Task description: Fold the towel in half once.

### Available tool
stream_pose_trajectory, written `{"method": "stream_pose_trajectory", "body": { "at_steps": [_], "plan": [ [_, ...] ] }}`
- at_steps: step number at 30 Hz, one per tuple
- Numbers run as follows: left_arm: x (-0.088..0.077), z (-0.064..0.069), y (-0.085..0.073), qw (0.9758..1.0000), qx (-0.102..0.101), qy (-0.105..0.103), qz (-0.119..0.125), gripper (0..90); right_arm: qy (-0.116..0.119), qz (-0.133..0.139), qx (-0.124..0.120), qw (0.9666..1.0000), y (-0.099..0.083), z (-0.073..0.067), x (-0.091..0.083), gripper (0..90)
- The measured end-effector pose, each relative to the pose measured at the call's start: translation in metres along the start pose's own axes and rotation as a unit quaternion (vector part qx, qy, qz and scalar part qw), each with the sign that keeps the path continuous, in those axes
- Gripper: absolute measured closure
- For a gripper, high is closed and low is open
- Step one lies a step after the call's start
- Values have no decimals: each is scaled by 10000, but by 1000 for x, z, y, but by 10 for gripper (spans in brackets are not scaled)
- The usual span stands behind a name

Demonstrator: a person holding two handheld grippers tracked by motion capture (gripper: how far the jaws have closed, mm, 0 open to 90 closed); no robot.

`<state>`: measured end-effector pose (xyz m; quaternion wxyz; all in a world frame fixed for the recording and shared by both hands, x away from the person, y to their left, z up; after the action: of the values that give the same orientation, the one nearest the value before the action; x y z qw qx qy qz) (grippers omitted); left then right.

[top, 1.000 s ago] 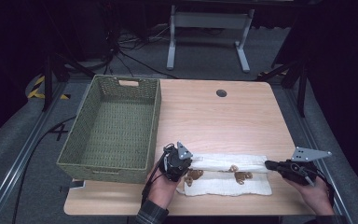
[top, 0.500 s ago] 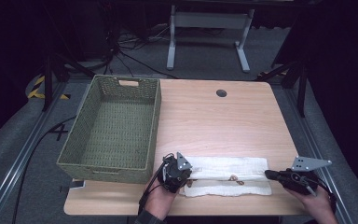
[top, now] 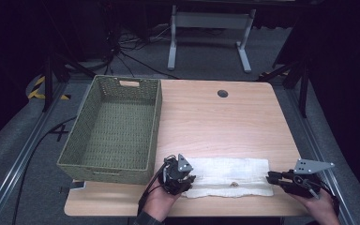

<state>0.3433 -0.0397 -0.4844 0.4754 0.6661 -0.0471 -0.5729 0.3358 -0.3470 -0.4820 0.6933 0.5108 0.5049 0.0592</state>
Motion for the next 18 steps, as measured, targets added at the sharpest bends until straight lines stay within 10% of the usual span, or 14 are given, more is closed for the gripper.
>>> {"method": "stream_pose_trajectory", "body": {
  "at_steps": [8, 18],
  "plan": [
    [23, -14, 16, 9997, 117, -132, -141, 890, -25, 5, -50, 10000, 15, 19, 16, 890],
    [42, -10, 2, 9982, 104, -353, -481, 895, 228, -462, -132, 9986, -1, 9, 34, 894]
  ]
}}
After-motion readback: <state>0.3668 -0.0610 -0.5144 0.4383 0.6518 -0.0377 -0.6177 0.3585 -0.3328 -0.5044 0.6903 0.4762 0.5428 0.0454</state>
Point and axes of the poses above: each handheld gripper's, and its own axes: x roughly forward along the jaws, y roughly out of its top, z roughly to its right, the point moved 9 cm from there along x, roughly forward along the jaws, and after that the axes turned 2 degrees about -y, right-handed, at the moved point
